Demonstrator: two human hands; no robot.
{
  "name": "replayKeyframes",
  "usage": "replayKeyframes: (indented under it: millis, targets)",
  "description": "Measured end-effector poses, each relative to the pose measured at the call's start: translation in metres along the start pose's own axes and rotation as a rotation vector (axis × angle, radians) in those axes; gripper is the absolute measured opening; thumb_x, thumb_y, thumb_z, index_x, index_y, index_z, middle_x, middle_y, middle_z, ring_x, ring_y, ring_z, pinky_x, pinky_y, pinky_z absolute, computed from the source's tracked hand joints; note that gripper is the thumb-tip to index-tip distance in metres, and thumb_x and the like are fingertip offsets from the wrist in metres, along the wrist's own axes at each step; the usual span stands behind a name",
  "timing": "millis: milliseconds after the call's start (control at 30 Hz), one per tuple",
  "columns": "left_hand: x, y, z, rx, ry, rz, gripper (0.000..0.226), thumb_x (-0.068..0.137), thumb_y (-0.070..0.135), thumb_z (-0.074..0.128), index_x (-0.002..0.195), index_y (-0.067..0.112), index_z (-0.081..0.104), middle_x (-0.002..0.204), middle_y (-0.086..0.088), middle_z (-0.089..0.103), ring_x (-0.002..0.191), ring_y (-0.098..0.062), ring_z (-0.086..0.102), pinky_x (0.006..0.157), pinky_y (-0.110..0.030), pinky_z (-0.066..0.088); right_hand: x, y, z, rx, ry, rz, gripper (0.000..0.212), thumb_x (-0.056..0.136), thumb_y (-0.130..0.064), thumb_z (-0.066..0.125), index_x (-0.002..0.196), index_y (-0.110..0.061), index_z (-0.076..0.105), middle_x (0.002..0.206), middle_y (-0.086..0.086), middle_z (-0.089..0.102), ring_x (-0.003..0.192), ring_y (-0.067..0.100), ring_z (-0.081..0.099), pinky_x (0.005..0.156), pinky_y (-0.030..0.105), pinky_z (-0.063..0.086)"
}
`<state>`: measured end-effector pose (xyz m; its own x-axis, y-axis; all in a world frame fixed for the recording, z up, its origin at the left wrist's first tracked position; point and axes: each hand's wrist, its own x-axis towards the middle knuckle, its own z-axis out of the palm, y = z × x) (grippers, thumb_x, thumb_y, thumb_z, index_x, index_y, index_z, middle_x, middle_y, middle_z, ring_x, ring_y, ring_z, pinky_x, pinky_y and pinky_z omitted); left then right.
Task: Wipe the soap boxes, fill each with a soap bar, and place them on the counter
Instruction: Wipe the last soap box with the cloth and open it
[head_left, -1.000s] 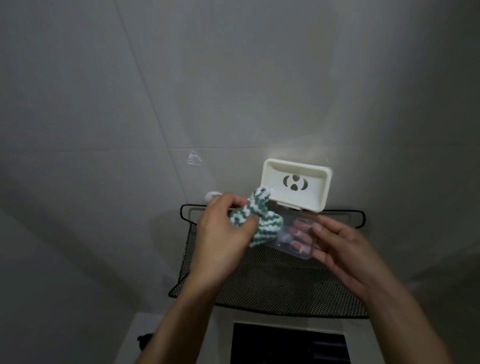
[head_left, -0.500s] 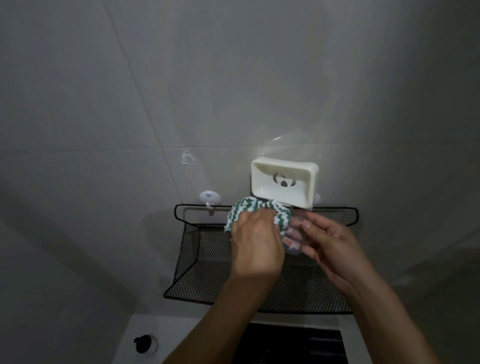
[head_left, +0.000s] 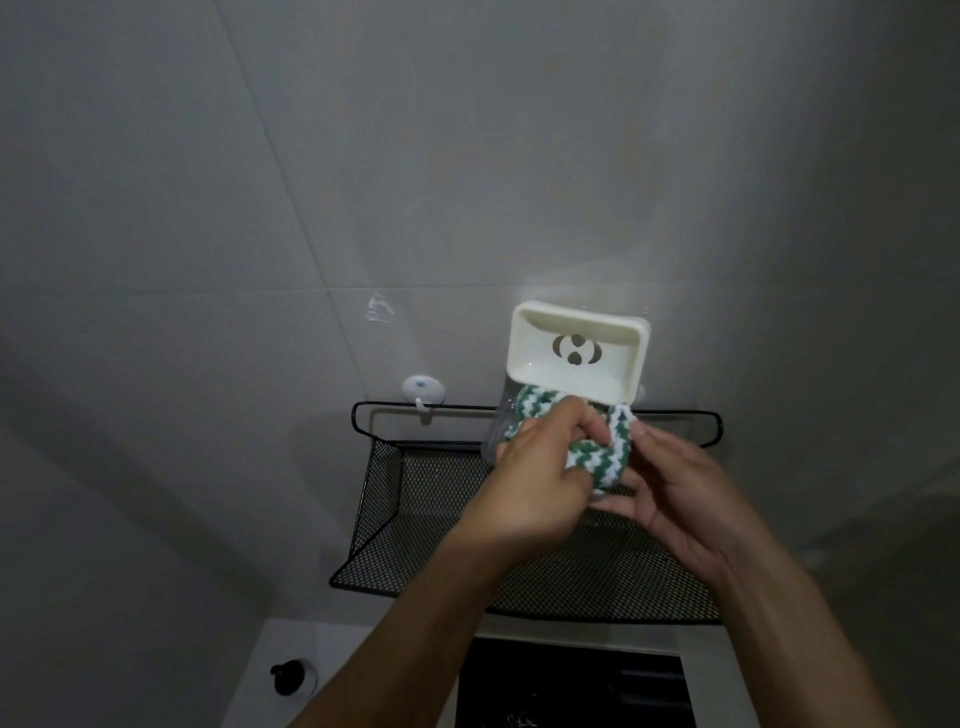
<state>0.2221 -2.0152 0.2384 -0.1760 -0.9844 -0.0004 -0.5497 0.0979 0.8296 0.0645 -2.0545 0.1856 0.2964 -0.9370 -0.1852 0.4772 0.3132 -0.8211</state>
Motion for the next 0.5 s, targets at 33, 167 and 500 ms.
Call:
replayKeyframes:
  millis: [33, 167, 500]
  targets:
    - [0.001, 0.001, -0.001, -0.013, -0.012, -0.002, 0.032, 0.081, 0.016, 0.054, 0.102, 0.039, 0.051, 0.114, 0.003, 0.061, 0.11, -0.024, 0.055, 0.094, -0.05, 0.049, 0.0, 0.0, 0.0, 0.012, 0.003, 0.0, 0.033, 0.103, -0.022, 0.046, 0.119, -0.002, 0.067, 0.117, 0.022, 0.071, 0.106, 0.033, 0.071, 0.074, 0.046, 0.061]
    - [0.005, 0.005, -0.001, 0.003, -0.026, 0.019, 0.036, 0.079, 0.038, 0.065, 0.114, 0.031, 0.057, 0.11, 0.014, 0.065, 0.106, -0.008, 0.06, 0.097, -0.043, 0.05, -0.001, 0.0, 0.0, 0.042, -0.002, 0.0, 0.032, 0.097, -0.023, 0.051, 0.104, -0.004, 0.076, 0.115, 0.023, 0.072, 0.102, 0.032, 0.073, 0.072, 0.043, 0.061]
    - [0.001, 0.006, 0.009, 0.515, -0.001, 0.193, 0.027, 0.09, 0.035, 0.06, 0.115, 0.027, 0.067, 0.114, 0.004, 0.058, 0.11, -0.02, 0.037, 0.084, -0.037, 0.021, -0.002, -0.005, -0.005, 0.029, 0.025, -0.002, 0.03, 0.092, -0.008, 0.055, 0.117, 0.001, 0.068, 0.113, 0.019, 0.073, 0.091, 0.024, 0.075, 0.065, 0.034, 0.062]
